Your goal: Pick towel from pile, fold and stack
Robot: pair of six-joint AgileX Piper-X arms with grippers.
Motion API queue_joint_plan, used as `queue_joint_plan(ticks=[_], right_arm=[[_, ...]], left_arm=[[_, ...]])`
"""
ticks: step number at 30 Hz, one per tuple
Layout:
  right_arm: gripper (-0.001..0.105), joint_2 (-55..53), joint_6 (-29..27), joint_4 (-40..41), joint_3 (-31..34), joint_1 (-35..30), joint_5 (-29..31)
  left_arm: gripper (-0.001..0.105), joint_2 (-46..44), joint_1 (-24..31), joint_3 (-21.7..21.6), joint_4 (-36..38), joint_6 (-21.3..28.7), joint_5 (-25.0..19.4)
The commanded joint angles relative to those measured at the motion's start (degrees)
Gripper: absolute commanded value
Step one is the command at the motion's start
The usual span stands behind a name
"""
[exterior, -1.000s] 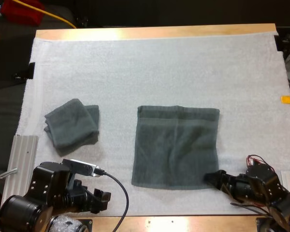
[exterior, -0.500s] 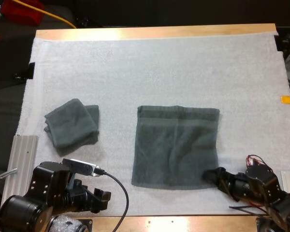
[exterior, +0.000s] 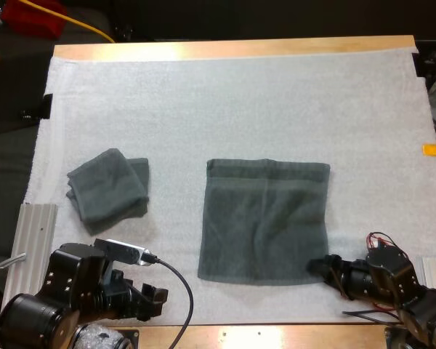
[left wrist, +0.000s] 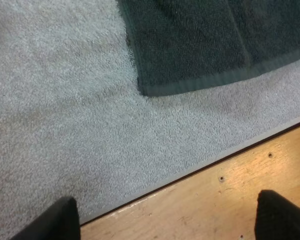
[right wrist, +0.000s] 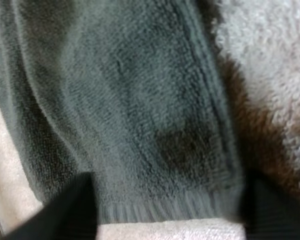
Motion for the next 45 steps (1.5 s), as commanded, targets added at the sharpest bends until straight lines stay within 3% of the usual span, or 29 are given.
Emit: queue_joint_plan(ticks=[1,4,9,13,18,23,33,45], right_arm=[[0.043,0.3,-0.2,0.4,0.3,-0.3,-0.2],[0.030,0.3,-0.2,0.4,0.3,-0.3,0.0],[0.001,0.3,-0.6,0.4,0.3,-0.3,0.4],[0.001,0.3,-0.7,0.4,0.3,-0.3,0.9],[0.001,0.3,-0.7,0.4,0.3,-0.3,0.9],[0.001,0.3,-0.7,0.4,0.3,-0.3,0.9],[0.001,0.3,-0.7,0.5,0.3,-0.3,0.7],[0.001,0.3,-0.7,0.5,0.3,-0.3,0.7]], left_arm=[[0.069,-0.1,-0.3,-0.1,-0.3,0.2,0.4],[0.069,-0.1,-0.3,-0.1,-0.3,0.2,0.4],[0.069,-0.1,-0.3,-0.1,-0.3,0.2,0.4],[0.069,-0.1,-0.3,-0.1,-1.5,0.2,1.1],[0.069,-0.1,-0.3,0.0,-6.8,-0.8,7.1],[0.069,1.0,-0.3,1.8,-11.3,-2.7,8.5],[0.069,12.4,-0.3,4.6,-18.0,-2.4,11.9],[0.069,24.8,-0.3,7.1,-26.1,0.2,12.0]])
